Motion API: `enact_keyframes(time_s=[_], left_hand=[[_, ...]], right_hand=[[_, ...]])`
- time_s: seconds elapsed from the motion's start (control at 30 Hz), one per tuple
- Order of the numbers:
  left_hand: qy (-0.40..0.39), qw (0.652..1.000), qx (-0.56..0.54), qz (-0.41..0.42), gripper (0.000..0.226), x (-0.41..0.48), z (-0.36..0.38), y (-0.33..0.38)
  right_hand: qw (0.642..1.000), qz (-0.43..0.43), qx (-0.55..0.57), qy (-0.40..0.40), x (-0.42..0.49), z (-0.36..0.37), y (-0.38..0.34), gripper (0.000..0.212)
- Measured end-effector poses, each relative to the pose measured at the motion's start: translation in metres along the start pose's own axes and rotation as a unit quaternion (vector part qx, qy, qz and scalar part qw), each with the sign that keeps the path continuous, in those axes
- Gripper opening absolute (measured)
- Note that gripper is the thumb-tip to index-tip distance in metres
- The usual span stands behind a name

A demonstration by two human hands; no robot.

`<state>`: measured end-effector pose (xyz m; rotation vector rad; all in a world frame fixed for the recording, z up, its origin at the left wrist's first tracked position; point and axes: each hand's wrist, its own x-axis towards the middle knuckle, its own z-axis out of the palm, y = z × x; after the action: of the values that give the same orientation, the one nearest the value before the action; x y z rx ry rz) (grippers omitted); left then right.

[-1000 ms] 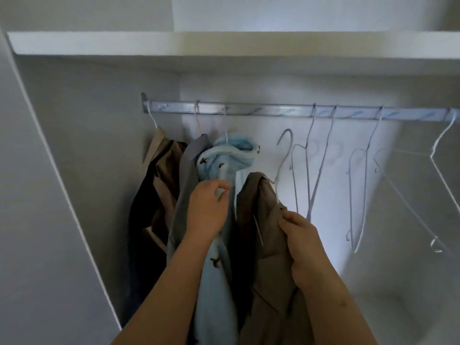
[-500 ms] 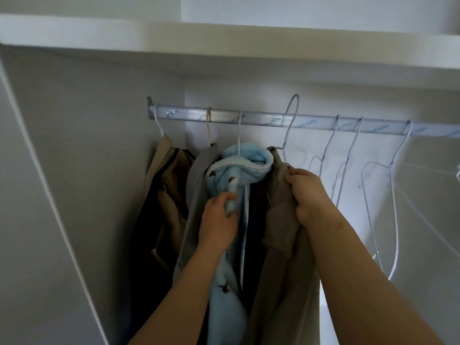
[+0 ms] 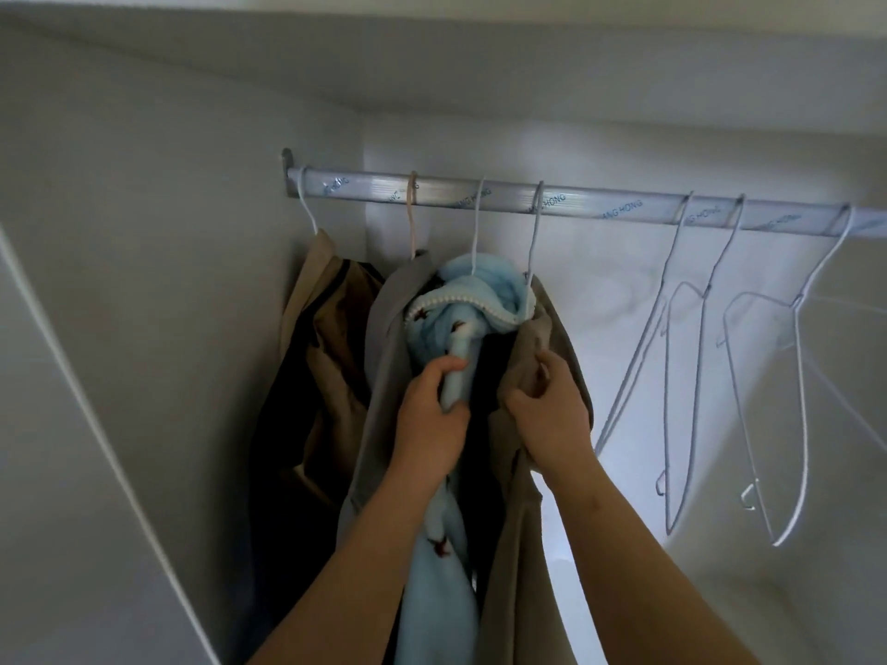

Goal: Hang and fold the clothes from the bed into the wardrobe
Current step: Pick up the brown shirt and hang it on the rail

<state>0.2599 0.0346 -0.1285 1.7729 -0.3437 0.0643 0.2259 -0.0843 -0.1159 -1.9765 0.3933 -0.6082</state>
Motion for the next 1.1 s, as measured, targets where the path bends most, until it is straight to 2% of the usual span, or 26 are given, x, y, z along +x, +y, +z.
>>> enact_keyframes(time_s=[0.13, 0.23, 0.37, 0.57, 0.7, 0.83, 0.93, 1.07, 1.1], left_hand=[[0.002, 1.000, -0.011, -0.002, 0.055, -0.012, 0.001, -0.005], [0.031, 0.999, -0.012, -0.017, 0.053, -0.021, 0.002, -0.009], [0.040, 0.999, 0.011, -0.034, 0.047, -0.035, 0.000, -0.015], [0.032, 0.998, 0.017, -0.057, 0.042, -0.063, -0.006, -0.019], [0.040, 0.997, 0.021, -0.070, 0.039, -0.088, -0.010, -0.024], [0.043, 0.995, 0.003, -0.086, 0.027, -0.124, -0.008, -0.028], [0.041, 0.991, -0.004, -0.130, 0.022, -0.167, -0.004, -0.035], [0.041, 0.983, 0.036, -0.177, 0.018, -0.237, 0.003, -0.038], [0.036, 0.981, 0.037, -0.189, 0.016, -0.255, 0.006, -0.038]], right_hand=[[0.999, -0.005, -0.018, -0.026, -0.017, 0.002, 0.013, 0.073], [0.999, -0.002, -0.002, -0.037, -0.031, 0.004, 0.018, 0.078], [1.000, 0.004, -0.006, -0.013, -0.048, 0.004, 0.025, 0.073], [0.999, 0.011, -0.038, -0.022, -0.073, 0.007, 0.030, 0.060], [0.998, -0.002, -0.063, -0.009, -0.095, 0.000, 0.032, 0.066], [0.998, 0.014, -0.043, -0.035, -0.130, -0.017, 0.037, 0.069], [0.996, 0.051, -0.036, -0.062, -0.168, -0.030, 0.045, 0.058], [0.990, 0.099, 0.019, -0.096, -0.229, -0.056, 0.066, 0.019], [0.987, 0.121, 0.032, -0.098, -0.245, -0.064, 0.074, 0.016]])
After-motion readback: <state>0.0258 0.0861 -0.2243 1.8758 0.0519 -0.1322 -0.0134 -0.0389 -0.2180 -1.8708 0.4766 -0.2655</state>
